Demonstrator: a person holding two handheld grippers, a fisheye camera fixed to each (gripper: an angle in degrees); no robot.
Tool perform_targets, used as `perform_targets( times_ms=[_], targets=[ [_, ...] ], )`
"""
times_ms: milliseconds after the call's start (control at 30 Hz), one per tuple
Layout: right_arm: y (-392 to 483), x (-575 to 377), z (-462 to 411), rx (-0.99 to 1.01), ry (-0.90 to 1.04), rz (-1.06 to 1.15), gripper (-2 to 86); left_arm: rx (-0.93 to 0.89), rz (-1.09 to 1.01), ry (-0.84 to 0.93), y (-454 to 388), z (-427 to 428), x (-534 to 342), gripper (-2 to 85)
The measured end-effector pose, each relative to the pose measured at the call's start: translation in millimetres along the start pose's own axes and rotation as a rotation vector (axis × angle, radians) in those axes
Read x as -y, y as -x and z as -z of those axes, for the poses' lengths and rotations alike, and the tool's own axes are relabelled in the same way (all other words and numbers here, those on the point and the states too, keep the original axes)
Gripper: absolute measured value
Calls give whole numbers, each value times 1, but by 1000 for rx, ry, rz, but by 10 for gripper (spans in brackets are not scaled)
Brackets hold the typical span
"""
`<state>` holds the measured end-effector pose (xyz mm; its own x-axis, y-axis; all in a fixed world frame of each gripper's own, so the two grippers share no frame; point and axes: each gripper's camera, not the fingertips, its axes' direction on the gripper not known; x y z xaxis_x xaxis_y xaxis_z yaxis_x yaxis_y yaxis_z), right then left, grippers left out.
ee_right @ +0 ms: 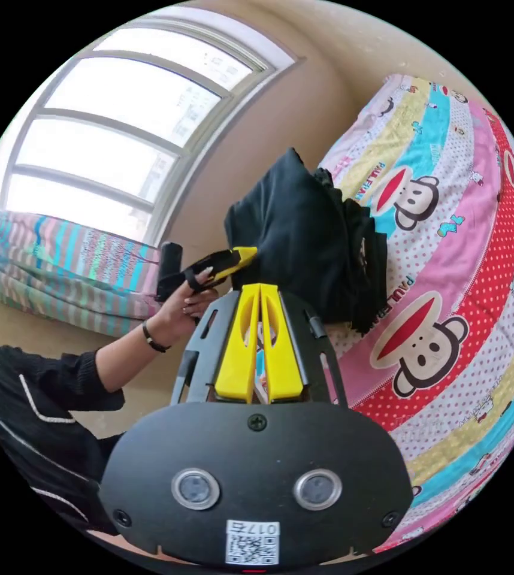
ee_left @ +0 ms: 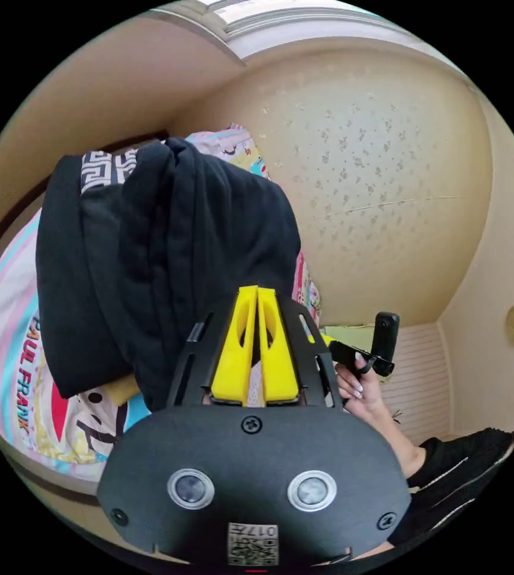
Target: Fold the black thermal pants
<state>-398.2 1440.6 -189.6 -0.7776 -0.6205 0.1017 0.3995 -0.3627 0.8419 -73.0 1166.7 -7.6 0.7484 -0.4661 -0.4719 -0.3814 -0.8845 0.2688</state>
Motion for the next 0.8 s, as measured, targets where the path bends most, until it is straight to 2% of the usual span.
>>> perform_targets(
  times_ms=[133, 200, 267, 333, 400, 467, 567, 700, 800],
  targets=[
    [27, -88, 58, 148, -107, -35, 3, -96, -234, 185, -9, -3, -76, -9],
    [41, -136, 79, 156, -131, -84, 3, -89, -363, 228, -22, -4, -125, -9],
    [62, -198, 104, 62, -124, -153, 3, -23, -527, 234, -41, -6, -180, -9],
    [80, -237, 124, -53, -134, -208, 4, 91, -722, 326, -60, -21, -244, -9],
    [101, -266, 148, -180, -174, -248, 5, 227, -824, 354, -66, -36, -280, -9],
    [131, -288, 178, -359, -252, -243, 5, 334, -932, 304, -70, -49, -306, -8],
    [158, -307, 209, -546, -382, -231, 6, 406, -1134, 109, -79, -71, -328, -6],
    [180, -339, 245, -637, -546, -171, 5, 395, -1341, -80, -110, -118, -322, -1],
    [190, -371, 279, -710, -648, -119, 6, 373, -1438, -105, -141, -164, -324, 9]
  ],
)
